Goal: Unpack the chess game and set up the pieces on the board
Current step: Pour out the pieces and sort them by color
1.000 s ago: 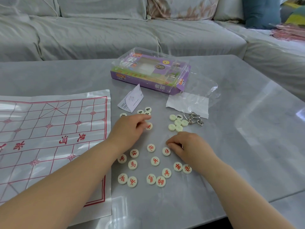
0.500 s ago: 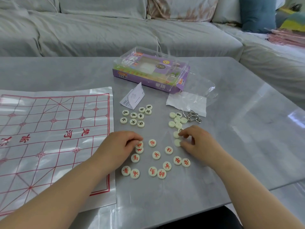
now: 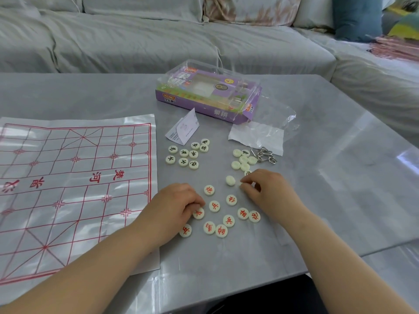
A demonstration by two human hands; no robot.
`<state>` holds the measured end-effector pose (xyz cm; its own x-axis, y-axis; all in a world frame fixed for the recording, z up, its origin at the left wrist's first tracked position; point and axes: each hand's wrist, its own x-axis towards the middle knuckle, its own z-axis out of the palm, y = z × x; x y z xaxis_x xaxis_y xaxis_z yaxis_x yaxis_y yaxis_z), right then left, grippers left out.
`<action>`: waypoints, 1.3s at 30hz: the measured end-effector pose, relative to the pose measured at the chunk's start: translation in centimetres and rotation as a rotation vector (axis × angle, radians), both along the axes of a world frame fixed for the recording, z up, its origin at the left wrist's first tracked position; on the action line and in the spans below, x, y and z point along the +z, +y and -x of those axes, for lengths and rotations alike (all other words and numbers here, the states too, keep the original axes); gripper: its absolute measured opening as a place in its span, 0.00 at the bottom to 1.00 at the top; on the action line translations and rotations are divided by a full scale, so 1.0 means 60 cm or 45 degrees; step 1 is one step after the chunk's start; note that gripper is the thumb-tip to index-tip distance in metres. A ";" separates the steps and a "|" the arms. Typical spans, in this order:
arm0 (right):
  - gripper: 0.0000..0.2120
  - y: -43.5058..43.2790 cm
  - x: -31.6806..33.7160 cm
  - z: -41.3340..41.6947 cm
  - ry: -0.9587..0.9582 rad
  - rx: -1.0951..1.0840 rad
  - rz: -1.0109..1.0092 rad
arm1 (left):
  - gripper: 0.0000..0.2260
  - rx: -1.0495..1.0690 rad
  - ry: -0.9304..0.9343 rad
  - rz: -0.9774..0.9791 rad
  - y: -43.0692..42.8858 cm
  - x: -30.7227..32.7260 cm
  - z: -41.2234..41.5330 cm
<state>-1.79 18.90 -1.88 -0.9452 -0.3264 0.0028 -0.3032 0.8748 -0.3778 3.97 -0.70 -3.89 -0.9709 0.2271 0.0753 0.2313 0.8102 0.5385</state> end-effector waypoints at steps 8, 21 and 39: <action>0.09 0.014 -0.008 0.017 -0.201 -0.303 0.386 | 0.10 0.026 0.042 -0.036 0.000 0.003 0.001; 0.12 0.021 -0.021 0.009 -0.092 -0.057 0.348 | 0.17 -0.135 0.056 0.373 0.091 0.029 0.103; 0.11 -0.007 -0.012 0.016 -0.096 -0.101 0.113 | 0.12 0.269 -0.176 -0.190 -0.026 0.034 0.049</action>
